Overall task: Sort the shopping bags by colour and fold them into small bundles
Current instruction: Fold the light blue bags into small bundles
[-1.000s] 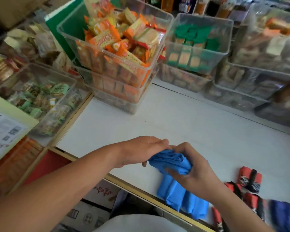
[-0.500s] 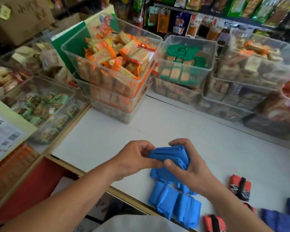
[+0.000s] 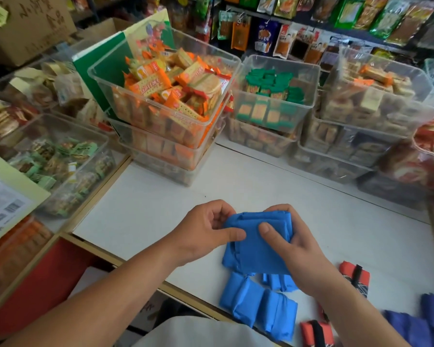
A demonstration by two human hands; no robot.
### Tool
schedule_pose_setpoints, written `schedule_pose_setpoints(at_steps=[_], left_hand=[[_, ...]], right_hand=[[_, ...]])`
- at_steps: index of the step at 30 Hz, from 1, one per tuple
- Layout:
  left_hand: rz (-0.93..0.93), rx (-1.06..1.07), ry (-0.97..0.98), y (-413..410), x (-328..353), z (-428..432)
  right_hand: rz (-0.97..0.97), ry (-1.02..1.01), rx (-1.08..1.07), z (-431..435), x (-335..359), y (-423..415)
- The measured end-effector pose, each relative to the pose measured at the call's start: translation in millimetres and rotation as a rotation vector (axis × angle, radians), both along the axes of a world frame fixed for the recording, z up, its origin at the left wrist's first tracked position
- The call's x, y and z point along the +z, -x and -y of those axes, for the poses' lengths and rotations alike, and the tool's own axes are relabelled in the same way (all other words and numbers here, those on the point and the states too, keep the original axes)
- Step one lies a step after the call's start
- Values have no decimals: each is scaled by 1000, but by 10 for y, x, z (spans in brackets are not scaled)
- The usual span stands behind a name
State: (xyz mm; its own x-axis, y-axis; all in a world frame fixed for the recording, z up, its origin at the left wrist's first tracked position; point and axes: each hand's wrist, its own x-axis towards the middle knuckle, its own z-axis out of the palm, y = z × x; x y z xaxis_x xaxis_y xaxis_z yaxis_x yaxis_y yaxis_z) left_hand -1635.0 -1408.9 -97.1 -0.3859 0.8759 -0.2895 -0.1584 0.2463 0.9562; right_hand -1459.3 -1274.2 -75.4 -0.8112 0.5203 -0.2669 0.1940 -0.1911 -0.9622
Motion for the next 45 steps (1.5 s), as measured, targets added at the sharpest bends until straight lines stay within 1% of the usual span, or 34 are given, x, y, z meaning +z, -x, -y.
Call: schedule_pose_setpoints(at_steps=[4,6,10,13,14,16,18,22,25,28,29,31,33,34,35,36,39,40,42,45], left_hand=[[-82,23,82,-15,-65,-74],[-71,42,110,-9,-60,-91],[-22,20,108,82,35,-77],[-4,76,81,77,71,-103],[-42,107,64,36,71,-128],[-233,152,22,-74,66,-163],[-410,141,5,-148,55,-145],[-506,-28,52,-156,-12,-48],[-675,11,56,-195,-89,-67],[-771,91,27,-317,-185,-64],[-787,100,33,-370,-205,-68],[-862,108,62,-451,-221,-98],[-917,135,46,-428,-229,-130],[-894,156,23,-399,-232,-142],[-831,181,8,-384,-218,-146],[-723,206,11,-367,-208,-153],[-269,247,108,-384,-113,-190],[-167,247,145,-389,-83,-200],[-52,228,180,-370,-43,-207],[-17,199,177,-353,-56,-193]], right_hand=[[-10,34,-22,20,-18,39],[-5,11,-42,13,-42,47],[56,-236,21,-11,-64,45],[78,-402,113,-17,-56,60],[85,-443,134,-12,-58,69],[99,-465,141,2,-59,97],[112,-468,96,-4,-59,121],[155,-414,-36,44,-124,132],[160,-386,-144,91,-164,176],[168,-352,-215,85,-150,248],[188,-390,-203,81,-147,270],[256,-494,-97,65,-141,295],[294,-467,-19,63,-127,301],[288,-413,-7,58,-108,294],[279,-369,4,49,-88,279],[269,-354,12,42,-77,276],[229,-408,60,54,-116,255],[222,-420,77,62,-146,249],[217,-383,90,60,-189,250],[253,-296,95,28,-200,290]])
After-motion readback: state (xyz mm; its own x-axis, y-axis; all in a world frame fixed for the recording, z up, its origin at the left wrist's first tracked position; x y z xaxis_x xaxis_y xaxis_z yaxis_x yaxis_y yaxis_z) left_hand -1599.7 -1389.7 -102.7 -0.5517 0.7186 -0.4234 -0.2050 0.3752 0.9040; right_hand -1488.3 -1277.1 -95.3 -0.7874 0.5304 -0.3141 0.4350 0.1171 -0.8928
